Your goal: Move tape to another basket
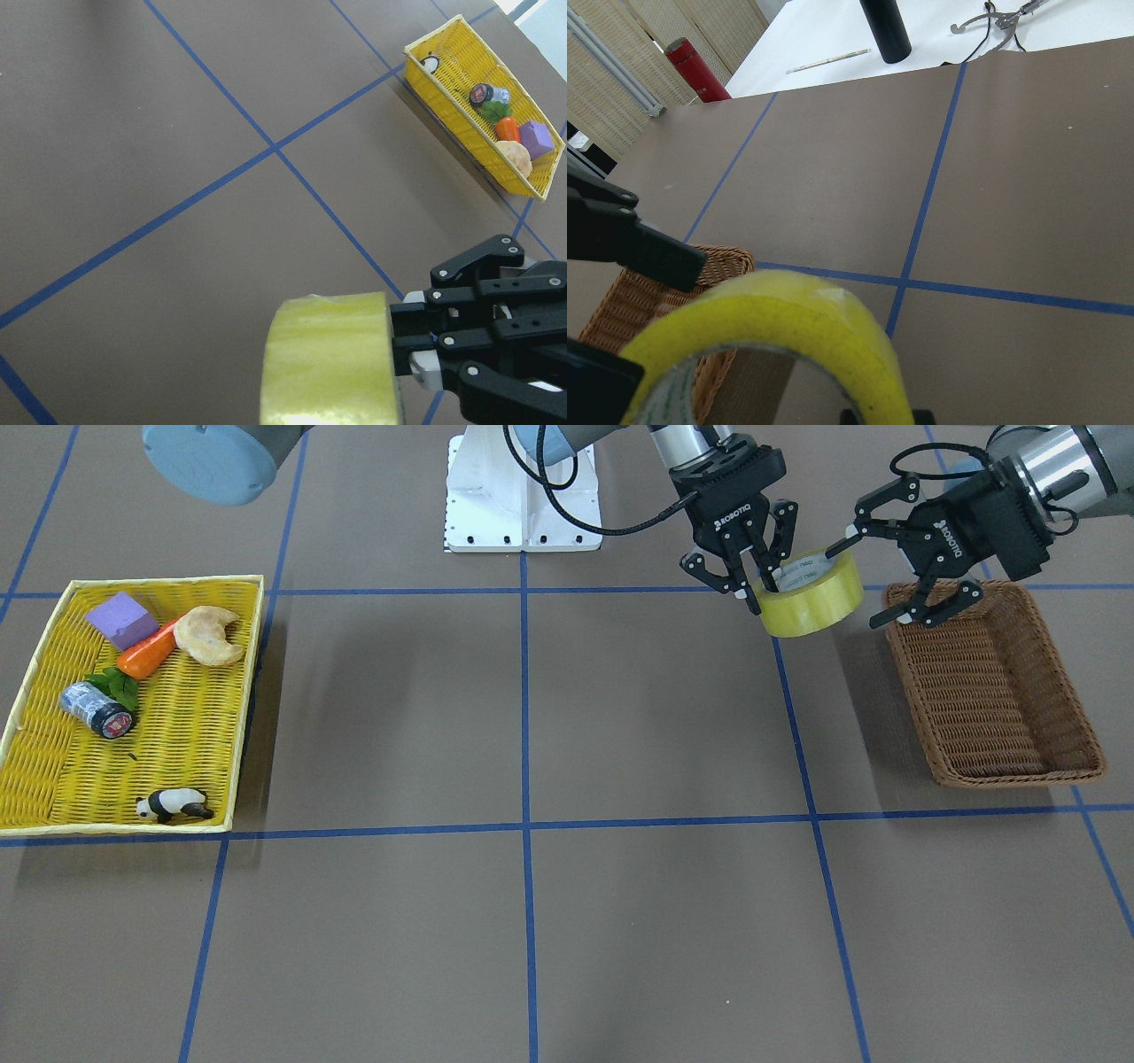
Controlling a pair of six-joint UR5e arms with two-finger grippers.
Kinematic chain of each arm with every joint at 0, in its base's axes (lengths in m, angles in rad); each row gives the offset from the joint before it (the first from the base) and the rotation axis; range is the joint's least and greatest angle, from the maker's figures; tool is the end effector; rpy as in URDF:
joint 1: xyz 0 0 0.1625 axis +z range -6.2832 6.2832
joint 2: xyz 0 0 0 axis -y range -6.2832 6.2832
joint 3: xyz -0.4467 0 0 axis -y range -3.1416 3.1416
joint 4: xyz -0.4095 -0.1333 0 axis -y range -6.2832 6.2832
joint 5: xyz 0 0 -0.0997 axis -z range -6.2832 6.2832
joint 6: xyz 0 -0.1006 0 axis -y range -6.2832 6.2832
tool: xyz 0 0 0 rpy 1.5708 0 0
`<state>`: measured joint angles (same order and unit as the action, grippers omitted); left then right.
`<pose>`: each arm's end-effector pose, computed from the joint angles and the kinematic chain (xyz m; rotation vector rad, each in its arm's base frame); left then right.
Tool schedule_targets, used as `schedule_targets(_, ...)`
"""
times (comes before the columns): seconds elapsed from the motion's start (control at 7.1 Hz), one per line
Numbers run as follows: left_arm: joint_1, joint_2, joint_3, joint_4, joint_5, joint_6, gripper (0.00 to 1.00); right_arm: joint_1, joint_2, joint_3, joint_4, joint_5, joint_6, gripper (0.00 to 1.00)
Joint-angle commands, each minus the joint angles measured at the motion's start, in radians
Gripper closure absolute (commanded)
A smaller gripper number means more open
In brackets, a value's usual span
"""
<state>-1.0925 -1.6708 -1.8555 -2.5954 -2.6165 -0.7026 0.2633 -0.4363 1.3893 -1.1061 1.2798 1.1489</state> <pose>0.1845 -0.4563 0.3630 0.5685 1.4043 0.5532 -0.6844 -0.3524 -0.0664 0.6978 -1.2420 0.0754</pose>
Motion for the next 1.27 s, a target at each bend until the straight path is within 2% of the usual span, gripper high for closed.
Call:
schedule_targets(0.0, 0.020, -0.003, 0.002, 0.000, -0.001, 0.000, 0.21, -0.003, 0.001, 0.001, 0.000, -0.023, 0.000, 1.00)
schedule_targets(0.14, 0.022, -0.006, 0.004, 0.000, -0.001, 0.000, 0.89, -0.003, -0.001, 0.002, 0.008, -0.028, 0.000, 1.00)
schedule_targets(0.28, 0.023, -0.006, 0.004, 0.000, -0.001, 0.000, 1.00, -0.018, -0.016, -0.007, 0.106, -0.045, 0.002, 0.40)
schedule_targets(0.42, 0.022, -0.006, 0.002, 0.000, -0.001, -0.002, 1.00, -0.032, -0.056, 0.002, 0.142, -0.125, 0.000, 0.00)
schedule_targets(0.85, 0.023, -0.007, 0.015, 0.000, -0.001, -0.002, 1.00, -0.042, -0.131, 0.095, 0.144, -0.139, -0.009, 0.00)
schedule_targets(0.99, 0.022, -0.006, 0.024, 0.000, -0.001, -0.002, 1.00, -0.052, -0.171, 0.152, 0.144, -0.134, -0.011, 0.00)
schedule_targets(1.13, 0.022, -0.006, 0.031, 0.000, -0.001, -0.002, 1.00, -0.053, -0.201, 0.210, 0.140, -0.069, -0.018, 0.00)
